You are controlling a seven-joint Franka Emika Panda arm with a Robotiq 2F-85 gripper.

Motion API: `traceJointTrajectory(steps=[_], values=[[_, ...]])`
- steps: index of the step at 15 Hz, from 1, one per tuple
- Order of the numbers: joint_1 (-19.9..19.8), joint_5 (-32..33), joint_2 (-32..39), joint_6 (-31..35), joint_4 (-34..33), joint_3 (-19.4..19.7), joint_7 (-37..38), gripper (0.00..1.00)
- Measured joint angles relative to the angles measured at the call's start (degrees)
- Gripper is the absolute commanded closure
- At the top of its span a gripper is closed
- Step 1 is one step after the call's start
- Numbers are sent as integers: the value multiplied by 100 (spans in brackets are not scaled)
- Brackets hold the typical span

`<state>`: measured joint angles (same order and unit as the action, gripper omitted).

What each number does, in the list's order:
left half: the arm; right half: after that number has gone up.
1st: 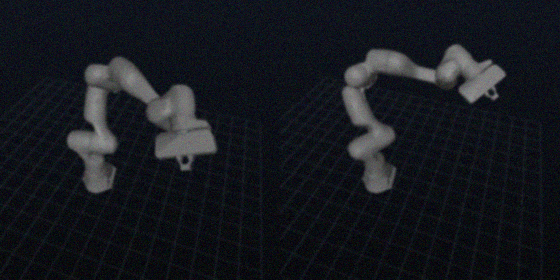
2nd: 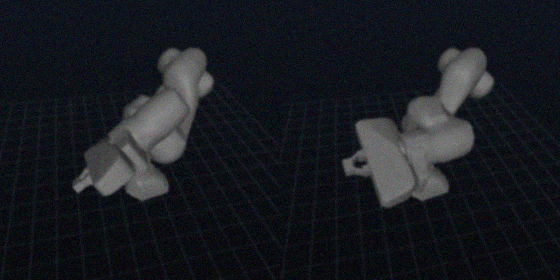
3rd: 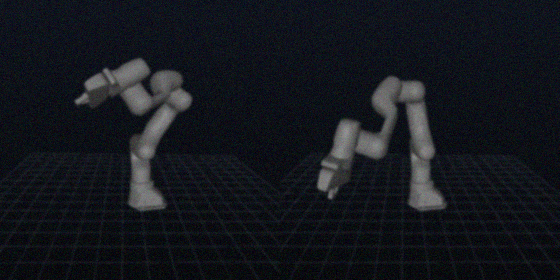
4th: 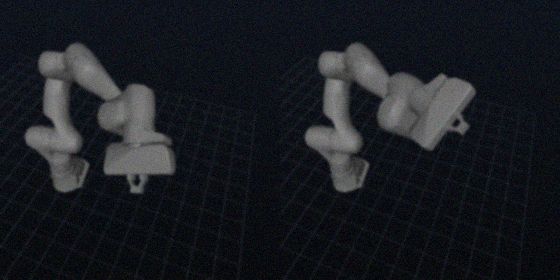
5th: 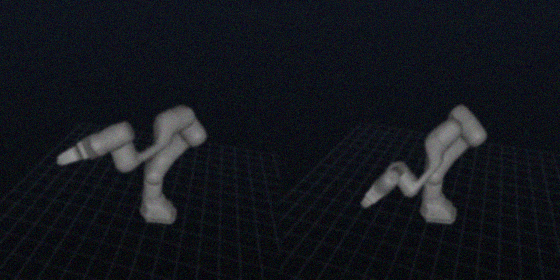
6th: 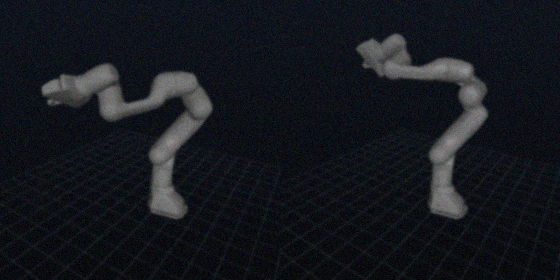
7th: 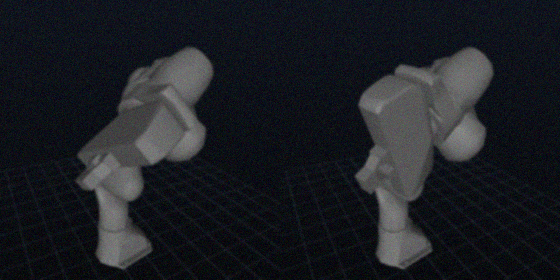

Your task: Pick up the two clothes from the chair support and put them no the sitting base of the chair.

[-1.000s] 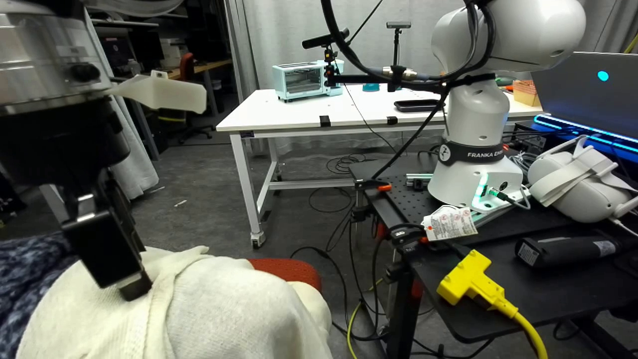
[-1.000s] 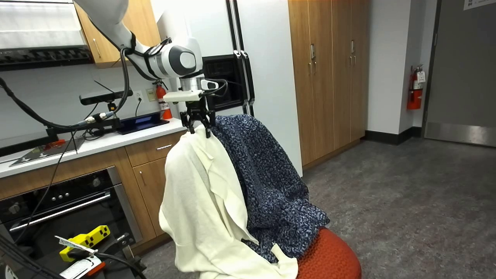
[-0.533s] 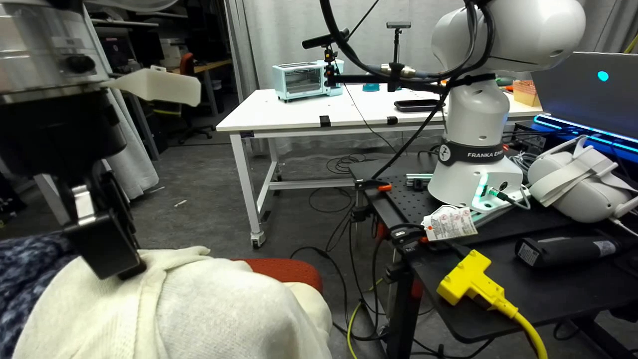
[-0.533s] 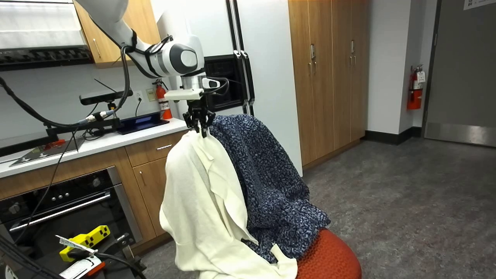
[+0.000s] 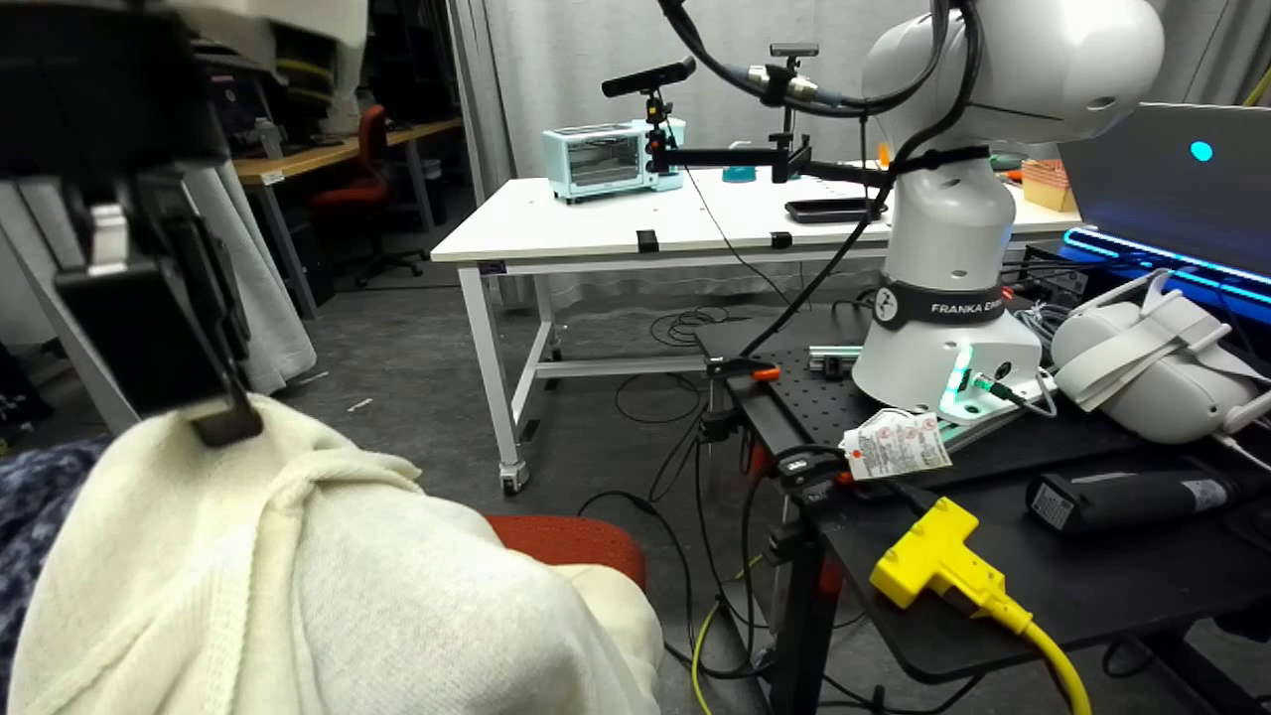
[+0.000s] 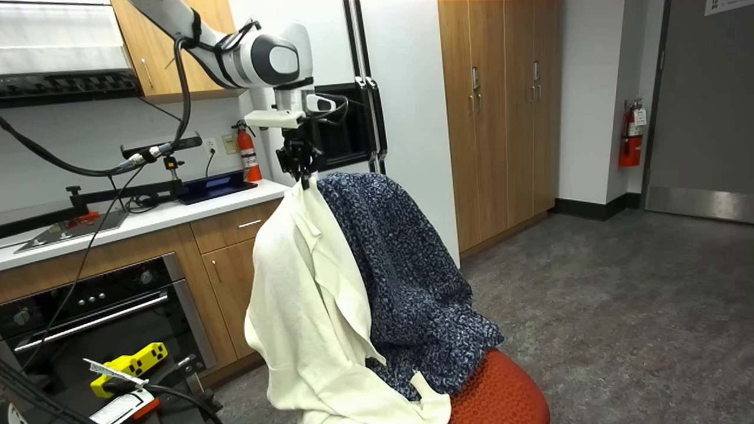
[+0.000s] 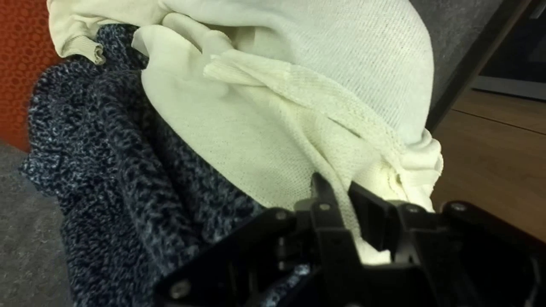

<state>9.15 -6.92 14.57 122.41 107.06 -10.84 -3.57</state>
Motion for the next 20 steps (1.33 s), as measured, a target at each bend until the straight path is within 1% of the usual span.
traceJointTrajectory(steps=[3,6,11,14,20], values=[[-110,-193,-546,-216,17,42,0,97],[-188,-296,-1162,-461,51,174,0,97],[-318,-297,-2062,-918,85,537,4,97],[-442,-297,-2333,-984,65,793,4,97],[-673,-391,-2475,-952,-59,1183,104,97]])
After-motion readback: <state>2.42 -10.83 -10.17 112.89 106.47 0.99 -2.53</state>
